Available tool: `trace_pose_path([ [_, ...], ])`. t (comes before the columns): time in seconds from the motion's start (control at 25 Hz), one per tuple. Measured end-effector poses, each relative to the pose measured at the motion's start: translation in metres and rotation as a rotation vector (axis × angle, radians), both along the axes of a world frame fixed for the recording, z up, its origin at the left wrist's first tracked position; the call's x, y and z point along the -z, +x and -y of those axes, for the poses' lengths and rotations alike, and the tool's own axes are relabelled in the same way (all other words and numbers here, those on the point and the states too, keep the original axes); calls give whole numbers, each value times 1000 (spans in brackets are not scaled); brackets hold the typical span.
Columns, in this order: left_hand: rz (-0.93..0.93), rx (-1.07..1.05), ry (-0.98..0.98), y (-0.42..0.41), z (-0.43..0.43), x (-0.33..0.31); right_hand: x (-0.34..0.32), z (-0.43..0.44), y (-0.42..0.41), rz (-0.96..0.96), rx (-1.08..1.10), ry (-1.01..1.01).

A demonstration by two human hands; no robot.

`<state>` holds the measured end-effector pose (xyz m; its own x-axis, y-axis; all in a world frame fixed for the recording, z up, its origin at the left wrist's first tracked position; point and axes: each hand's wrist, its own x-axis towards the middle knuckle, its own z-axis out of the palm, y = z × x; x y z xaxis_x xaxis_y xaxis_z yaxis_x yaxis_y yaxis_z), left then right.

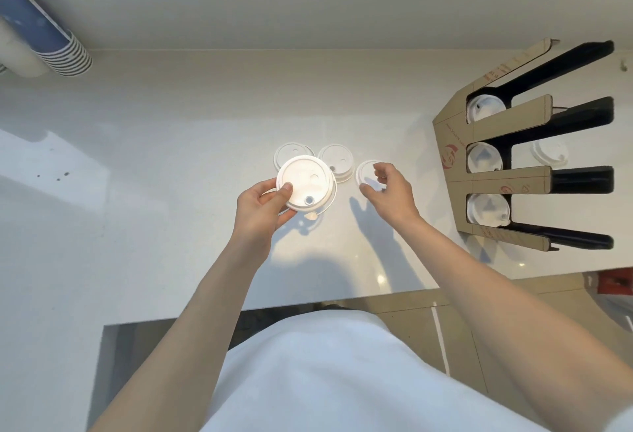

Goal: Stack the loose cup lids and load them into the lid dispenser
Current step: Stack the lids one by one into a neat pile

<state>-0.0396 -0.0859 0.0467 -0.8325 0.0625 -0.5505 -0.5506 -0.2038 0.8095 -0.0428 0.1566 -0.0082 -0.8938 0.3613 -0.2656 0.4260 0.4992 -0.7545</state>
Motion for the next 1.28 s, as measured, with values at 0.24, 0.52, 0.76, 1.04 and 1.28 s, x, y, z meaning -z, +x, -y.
trace_pose_path([
  [0.24, 43, -84, -39, 3, -24, 1, 32, -44, -33, 171, -305, 313],
  [0.52, 65, -173, -61, 6, -40, -1, 47, -58, -51, 231, -476, 414],
  [0.76, 64, -219, -59, 5, -40, -2, 46, -55, -44, 186, -477, 430],
  [1.04, 12, -164, -51, -8, -23, -10, -10, -9, -15, -143, -91, -67],
  [1.28, -19, -133, -41, -10, -5, -15, -61, 35, 2, -290, -153, -302],
])
